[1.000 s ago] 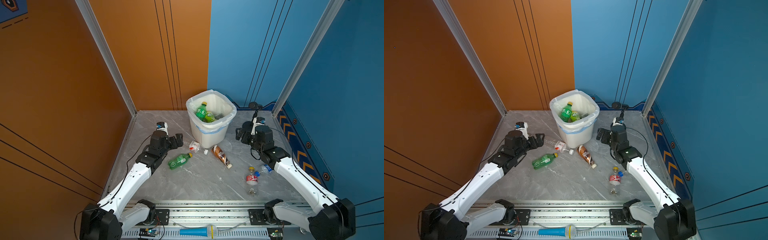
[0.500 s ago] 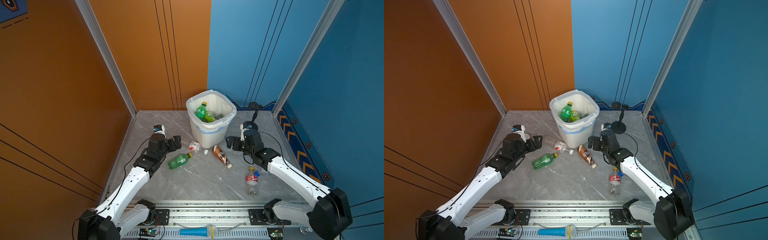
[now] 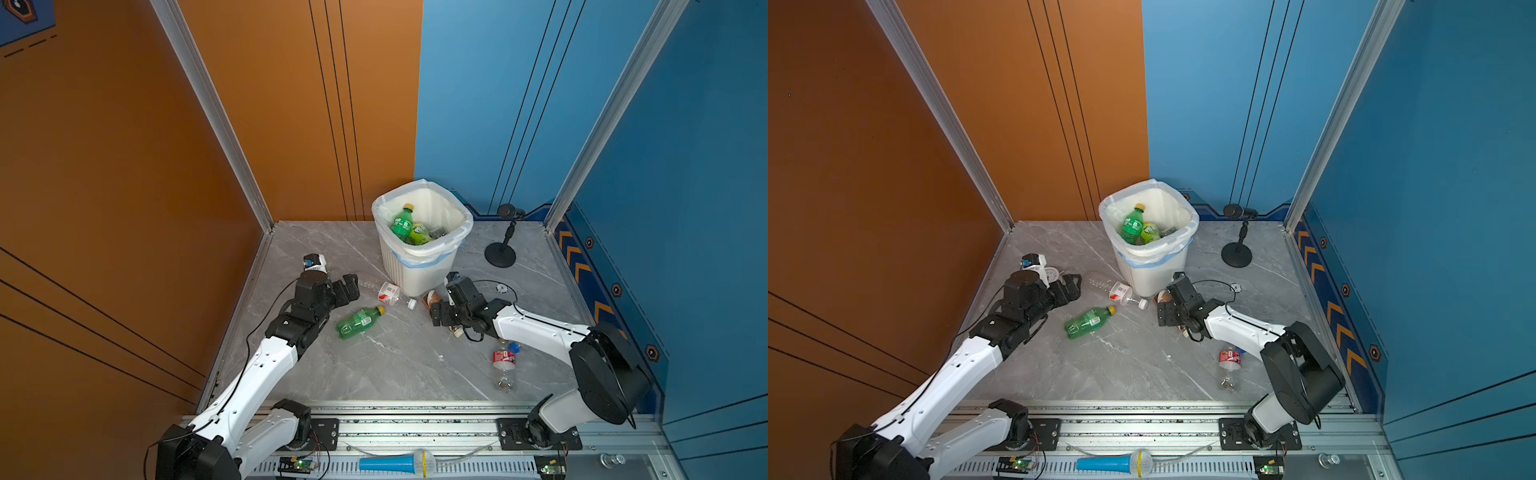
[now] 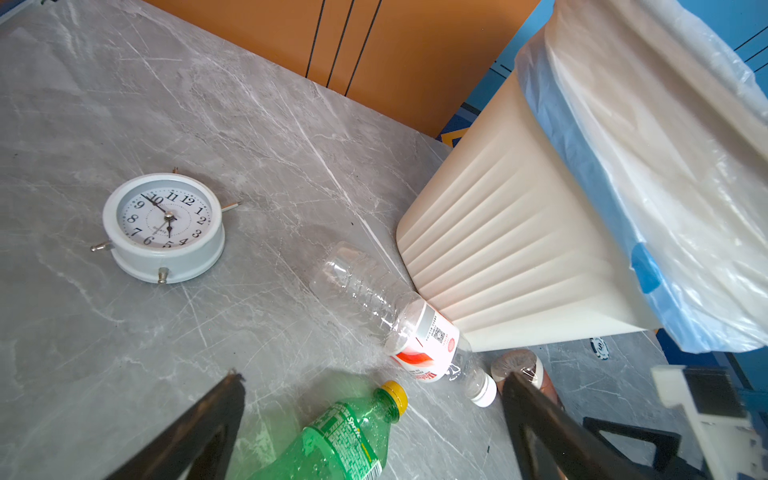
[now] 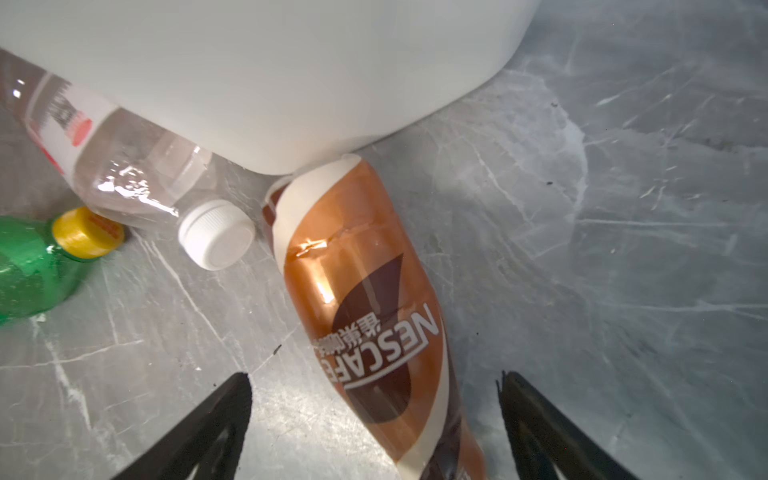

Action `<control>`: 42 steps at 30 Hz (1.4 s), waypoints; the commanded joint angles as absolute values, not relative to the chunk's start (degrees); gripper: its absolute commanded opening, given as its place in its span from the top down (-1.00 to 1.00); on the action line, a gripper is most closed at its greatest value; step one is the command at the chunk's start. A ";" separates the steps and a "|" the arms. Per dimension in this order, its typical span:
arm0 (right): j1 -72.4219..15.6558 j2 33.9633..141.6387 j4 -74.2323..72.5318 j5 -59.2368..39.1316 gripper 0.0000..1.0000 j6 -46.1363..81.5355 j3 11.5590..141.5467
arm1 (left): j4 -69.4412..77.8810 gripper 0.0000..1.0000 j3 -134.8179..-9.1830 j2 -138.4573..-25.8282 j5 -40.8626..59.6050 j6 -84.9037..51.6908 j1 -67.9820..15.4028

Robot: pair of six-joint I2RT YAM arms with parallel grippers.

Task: Put the plastic bottles in the bin
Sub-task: 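Grasp the brown Nescafe bottle beside the bin with the right gripper, then lift the Nescafe bottle with the right gripper and release it into the bin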

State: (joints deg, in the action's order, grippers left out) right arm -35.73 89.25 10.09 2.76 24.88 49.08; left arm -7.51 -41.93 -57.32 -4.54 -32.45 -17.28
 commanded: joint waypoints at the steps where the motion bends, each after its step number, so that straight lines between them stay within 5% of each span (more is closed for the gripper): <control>1: -36.33 91.99 8.15 3.65 -0.85 23.29 50.95 | -8.95 -0.95 -40.63 -55.88 -5.98 -32.46 -16.26; 8: -36.99 96.79 6.97 5.81 -0.67 23.00 52.51 | -9.05 -0.95 -39.51 -55.01 -5.58 -32.82 -15.22; 13: -37.30 97.44 7.07 5.84 -0.31 22.76 53.18 | -9.46 -0.95 -39.38 -54.58 -5.02 -33.38 -14.60; 19: -37.94 94.47 6.96 6.80 -0.10 22.48 51.63 | -8.71 -0.95 -38.46 -55.19 -4.75 -34.22 -13.67; 42: -38.27 58.77 8.26 18.35 -0.04 21.89 42.41 | -6.54 -0.95 -38.37 -59.33 -2.88 -36.82 -12.17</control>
State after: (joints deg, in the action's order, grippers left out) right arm -38.04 61.80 7.51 14.24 23.27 40.32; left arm -7.05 -39.18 -59.29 -3.70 -36.32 -12.64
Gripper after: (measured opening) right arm 0.522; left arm 0.976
